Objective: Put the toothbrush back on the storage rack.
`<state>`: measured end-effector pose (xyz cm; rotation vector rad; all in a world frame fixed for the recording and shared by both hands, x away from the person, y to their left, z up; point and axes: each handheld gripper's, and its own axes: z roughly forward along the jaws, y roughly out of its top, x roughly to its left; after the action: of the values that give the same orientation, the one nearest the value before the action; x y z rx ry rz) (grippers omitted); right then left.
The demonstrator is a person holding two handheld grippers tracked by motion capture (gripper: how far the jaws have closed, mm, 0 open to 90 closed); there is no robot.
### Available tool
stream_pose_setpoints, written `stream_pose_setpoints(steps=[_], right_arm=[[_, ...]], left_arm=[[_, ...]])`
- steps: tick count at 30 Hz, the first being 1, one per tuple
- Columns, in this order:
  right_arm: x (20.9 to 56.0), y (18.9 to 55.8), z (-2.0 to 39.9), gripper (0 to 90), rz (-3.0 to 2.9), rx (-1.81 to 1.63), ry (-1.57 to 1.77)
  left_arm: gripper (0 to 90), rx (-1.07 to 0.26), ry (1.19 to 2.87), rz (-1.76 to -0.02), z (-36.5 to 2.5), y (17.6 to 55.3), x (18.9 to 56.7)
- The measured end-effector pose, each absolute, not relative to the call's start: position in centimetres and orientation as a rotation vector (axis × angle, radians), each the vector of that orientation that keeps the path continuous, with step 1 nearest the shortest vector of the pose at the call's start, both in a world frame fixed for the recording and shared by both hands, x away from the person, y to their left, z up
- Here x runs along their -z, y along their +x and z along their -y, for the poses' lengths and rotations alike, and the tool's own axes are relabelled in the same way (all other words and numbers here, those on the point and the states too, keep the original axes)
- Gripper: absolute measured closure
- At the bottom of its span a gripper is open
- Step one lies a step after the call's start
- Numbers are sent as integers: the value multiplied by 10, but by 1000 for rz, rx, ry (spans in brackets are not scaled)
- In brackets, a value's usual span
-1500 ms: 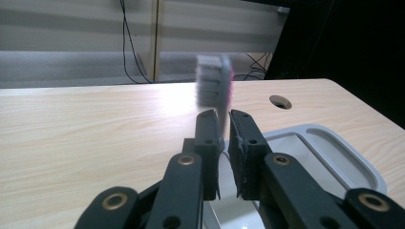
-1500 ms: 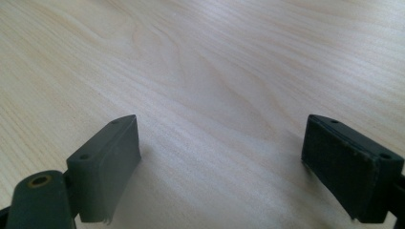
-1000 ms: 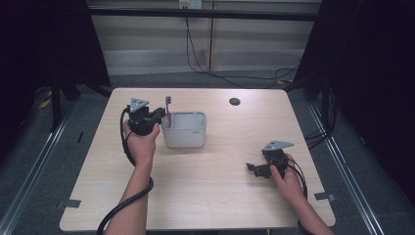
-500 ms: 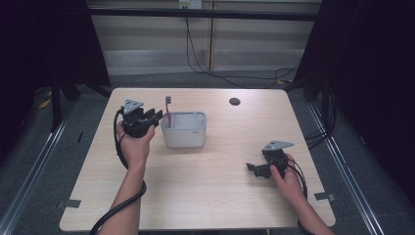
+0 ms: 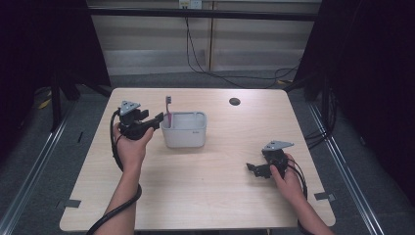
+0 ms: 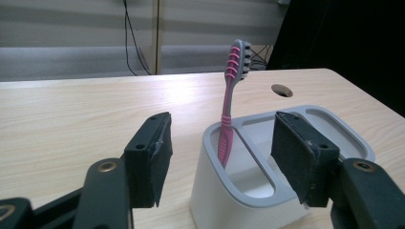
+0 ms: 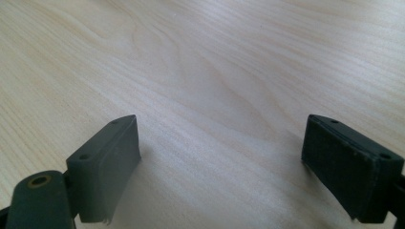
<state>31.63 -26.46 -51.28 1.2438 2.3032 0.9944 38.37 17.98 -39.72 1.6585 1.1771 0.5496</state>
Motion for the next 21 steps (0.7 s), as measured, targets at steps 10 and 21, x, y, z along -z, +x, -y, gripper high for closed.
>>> stream_pose_setpoints(steps=[10,21], right_arm=[[513,316,265,122,-2303,-991,1245],[513,316,265,122,-2303,-991,1245]], left_arm=[[338,-545,1666,-1171,-186,379,395],[313,-538,1672,-1164,-194,373,397]])
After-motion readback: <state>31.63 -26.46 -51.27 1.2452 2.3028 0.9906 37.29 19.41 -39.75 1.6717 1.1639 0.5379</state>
